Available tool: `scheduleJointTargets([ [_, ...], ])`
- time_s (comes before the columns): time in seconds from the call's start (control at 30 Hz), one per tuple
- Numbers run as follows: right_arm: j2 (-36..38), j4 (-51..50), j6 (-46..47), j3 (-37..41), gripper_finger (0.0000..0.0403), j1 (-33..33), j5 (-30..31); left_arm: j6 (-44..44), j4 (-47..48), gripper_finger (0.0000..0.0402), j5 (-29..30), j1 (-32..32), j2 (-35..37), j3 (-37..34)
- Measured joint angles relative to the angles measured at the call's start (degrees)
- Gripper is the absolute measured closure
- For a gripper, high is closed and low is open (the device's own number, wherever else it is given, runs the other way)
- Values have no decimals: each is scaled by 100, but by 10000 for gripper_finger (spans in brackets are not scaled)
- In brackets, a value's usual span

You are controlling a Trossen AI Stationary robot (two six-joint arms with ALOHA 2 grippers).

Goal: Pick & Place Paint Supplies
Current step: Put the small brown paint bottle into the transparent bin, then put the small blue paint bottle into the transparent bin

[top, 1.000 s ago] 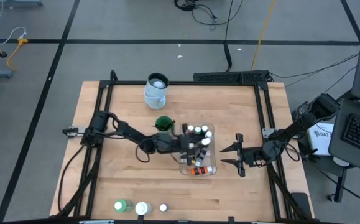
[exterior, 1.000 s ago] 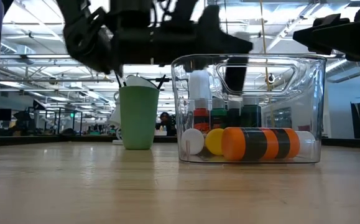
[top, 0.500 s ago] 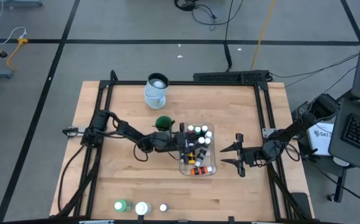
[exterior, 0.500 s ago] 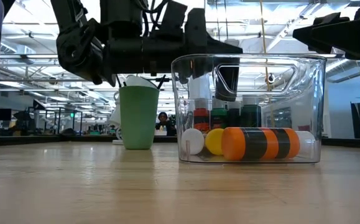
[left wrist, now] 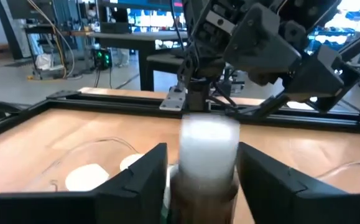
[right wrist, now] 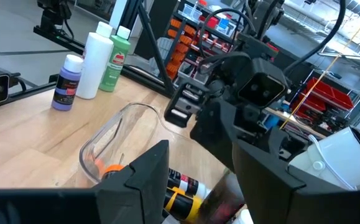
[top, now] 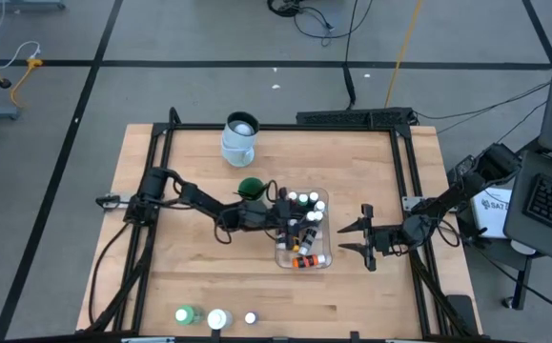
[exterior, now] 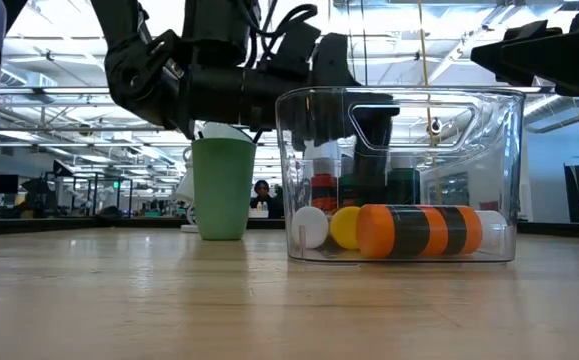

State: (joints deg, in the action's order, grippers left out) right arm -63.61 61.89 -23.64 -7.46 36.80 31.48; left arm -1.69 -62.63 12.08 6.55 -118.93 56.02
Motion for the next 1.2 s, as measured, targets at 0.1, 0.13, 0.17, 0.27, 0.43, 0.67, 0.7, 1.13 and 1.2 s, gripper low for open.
scheduleJointTargets([
  [0.1,0,-2,0,0,234,0,-2,-94,153,196,-3,-30,-1,80],
  [0.13,0,-2,0,0,234,0,0,-172,211,193,-2,-55,-1,107],
  [0.17,0,-2,0,0,234,0,-1,-260,256,192,-1,-83,-1,120],
  [0.27,0,-2,0,0,234,0,0,-453,395,194,1,-143,-1,141],
  [0.43,0,-2,0,0,234,0,0,-466,510,219,-46,-175,-1,143],
  [0.67,0,-2,0,0,234,0,0,-290,253,250,-102,-153,-1,143],
  [0.7,0,-2,0,0,234,0,0,-276,183,252,-197,-155,17,143],
  [1.13,0,-115,108,2,234,0,-2,1117,5809,393,383,1086,3249,1383],
  [1.2,0,-129,179,2,234,0,0,783,7129,388,590,1358,3472,1849],
])
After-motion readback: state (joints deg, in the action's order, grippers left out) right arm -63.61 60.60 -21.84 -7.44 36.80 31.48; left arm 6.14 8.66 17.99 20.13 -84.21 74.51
